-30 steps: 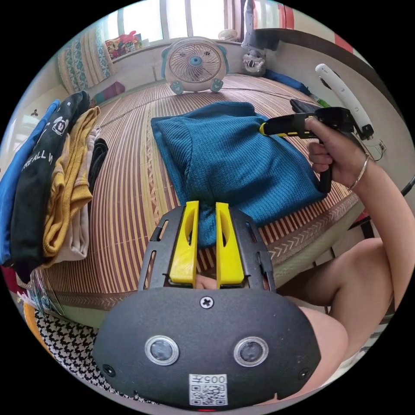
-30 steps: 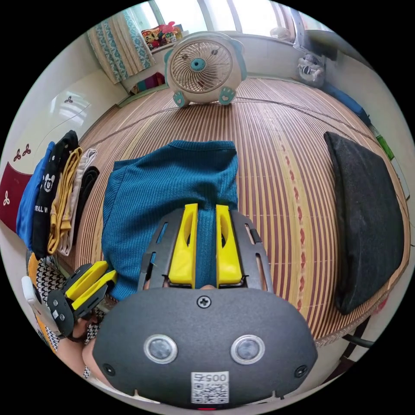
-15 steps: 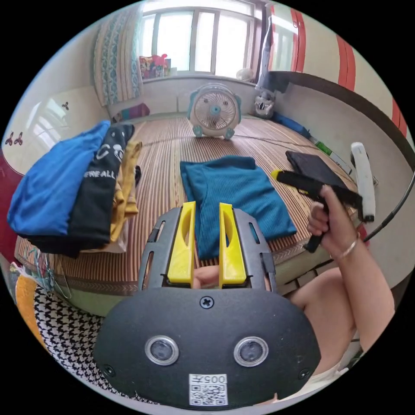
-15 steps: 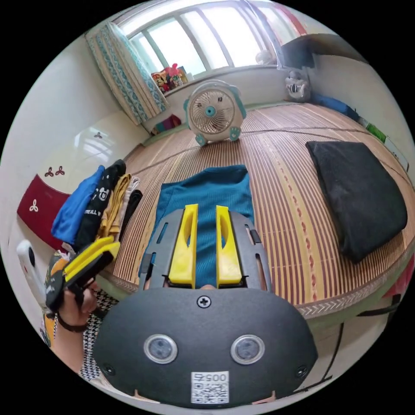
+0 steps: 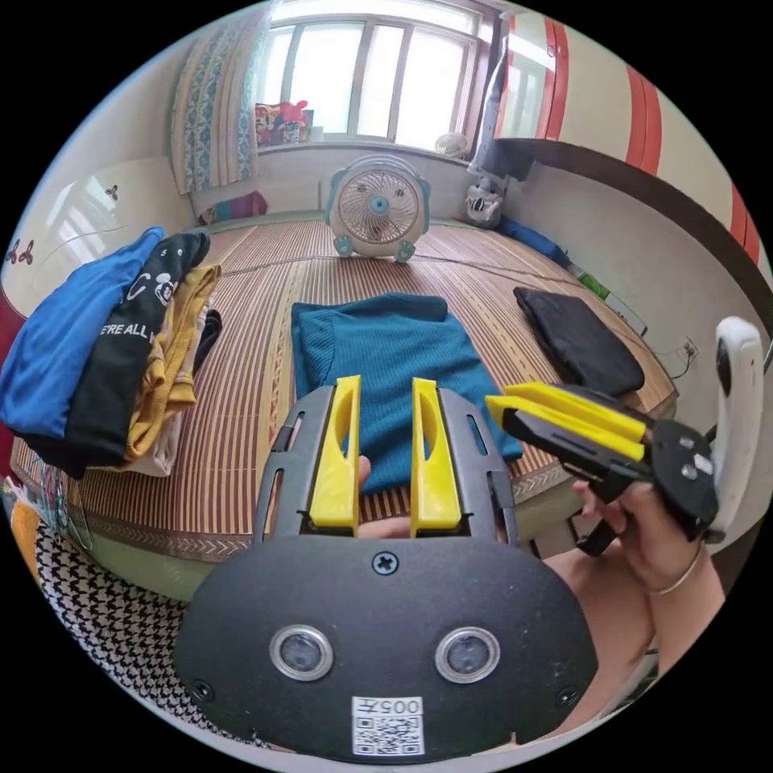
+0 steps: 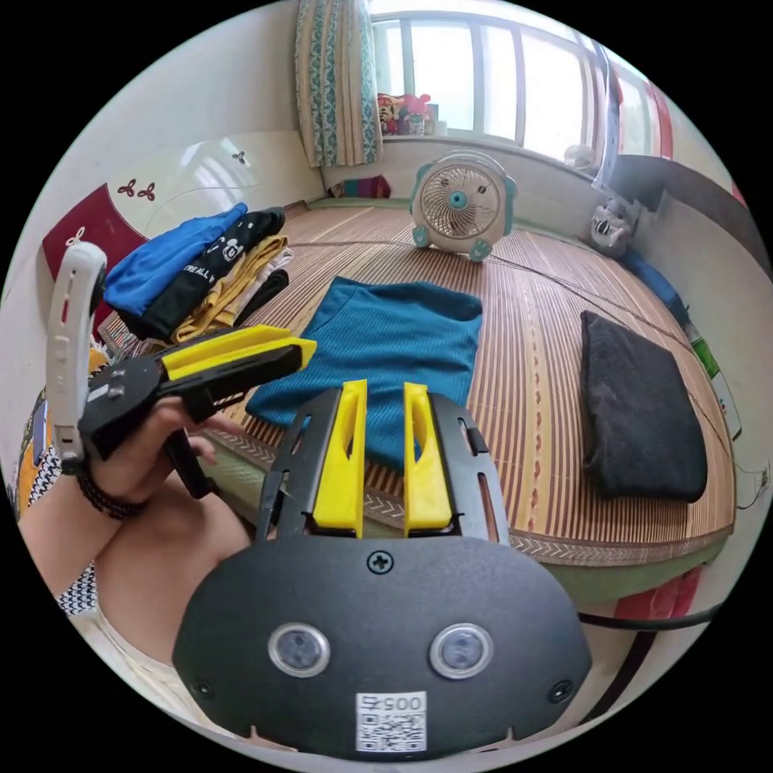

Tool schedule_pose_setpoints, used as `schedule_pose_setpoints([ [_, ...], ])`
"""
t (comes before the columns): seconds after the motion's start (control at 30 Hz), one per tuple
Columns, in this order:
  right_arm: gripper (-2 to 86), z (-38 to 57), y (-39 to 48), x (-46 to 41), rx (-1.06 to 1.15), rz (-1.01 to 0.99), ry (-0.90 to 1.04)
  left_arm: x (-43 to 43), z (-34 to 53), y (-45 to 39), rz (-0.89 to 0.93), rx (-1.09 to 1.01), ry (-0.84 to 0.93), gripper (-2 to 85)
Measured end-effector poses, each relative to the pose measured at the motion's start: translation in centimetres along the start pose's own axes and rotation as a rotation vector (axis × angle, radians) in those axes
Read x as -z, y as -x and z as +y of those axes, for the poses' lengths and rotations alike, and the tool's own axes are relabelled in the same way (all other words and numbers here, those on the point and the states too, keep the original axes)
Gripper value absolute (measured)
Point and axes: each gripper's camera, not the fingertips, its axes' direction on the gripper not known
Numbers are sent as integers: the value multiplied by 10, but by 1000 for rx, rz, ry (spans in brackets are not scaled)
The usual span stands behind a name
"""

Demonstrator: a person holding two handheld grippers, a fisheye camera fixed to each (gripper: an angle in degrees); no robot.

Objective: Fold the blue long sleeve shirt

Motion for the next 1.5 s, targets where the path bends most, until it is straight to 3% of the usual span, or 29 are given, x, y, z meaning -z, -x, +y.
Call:
schedule_pose_setpoints([
  [0.27, 72, 2, 13, 9, 5, -3, -35, -15, -3, 0, -21, -118, 76, 119],
  [0.57, 73, -6, 7, -11, -201, -144, -94, -11, 1, 43, 22, 39, 54, 122],
  [1.1, 123, -40, 77, -45, -131, -61, -14, -5, 10, 106, 4, 146, 57, 130],
  [1.5, 132, -58, 129, -54, 37, -185, 28, 1, 19, 142, -60, 231, 33, 133],
])
